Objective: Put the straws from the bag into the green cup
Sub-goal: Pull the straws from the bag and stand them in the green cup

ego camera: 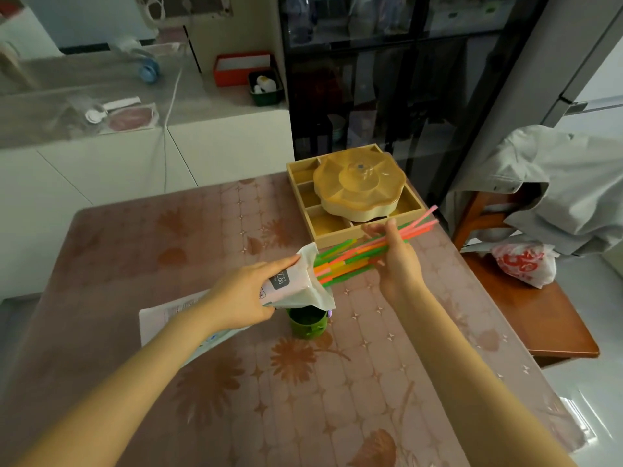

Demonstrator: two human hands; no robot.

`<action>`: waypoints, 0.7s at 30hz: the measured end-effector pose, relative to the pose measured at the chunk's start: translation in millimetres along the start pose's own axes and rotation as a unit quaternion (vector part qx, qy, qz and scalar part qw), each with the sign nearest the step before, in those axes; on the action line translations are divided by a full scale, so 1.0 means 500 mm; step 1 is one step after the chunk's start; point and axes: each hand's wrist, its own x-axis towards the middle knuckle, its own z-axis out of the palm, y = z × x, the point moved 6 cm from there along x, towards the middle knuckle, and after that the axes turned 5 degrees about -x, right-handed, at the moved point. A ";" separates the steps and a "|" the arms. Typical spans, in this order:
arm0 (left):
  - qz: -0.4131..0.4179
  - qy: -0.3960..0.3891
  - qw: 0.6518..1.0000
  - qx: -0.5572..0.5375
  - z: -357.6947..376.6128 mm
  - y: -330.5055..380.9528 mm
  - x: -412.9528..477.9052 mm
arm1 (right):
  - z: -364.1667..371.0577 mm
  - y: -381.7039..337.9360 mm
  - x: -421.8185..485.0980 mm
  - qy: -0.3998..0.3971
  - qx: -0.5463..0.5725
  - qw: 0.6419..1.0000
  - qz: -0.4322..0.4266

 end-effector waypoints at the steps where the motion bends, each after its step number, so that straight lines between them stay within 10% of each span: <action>1: -0.003 0.002 1.000 -0.001 0.000 -0.008 -0.004 | -0.006 -0.012 0.006 -0.004 0.016 1.000 -0.013; 9: -0.014 0.038 0.999 -0.003 -0.012 -0.062 -0.036 | -0.052 -0.096 0.052 0.059 0.388 0.919 -0.019; 15: -0.061 0.103 0.993 -0.008 -0.054 -0.149 -0.083 | -0.095 -0.157 0.075 0.102 0.430 0.896 -0.050; 21: -0.122 0.172 0.977 -0.008 -0.094 -0.238 -0.132 | -0.048 -0.164 0.038 0.077 0.243 0.957 -0.138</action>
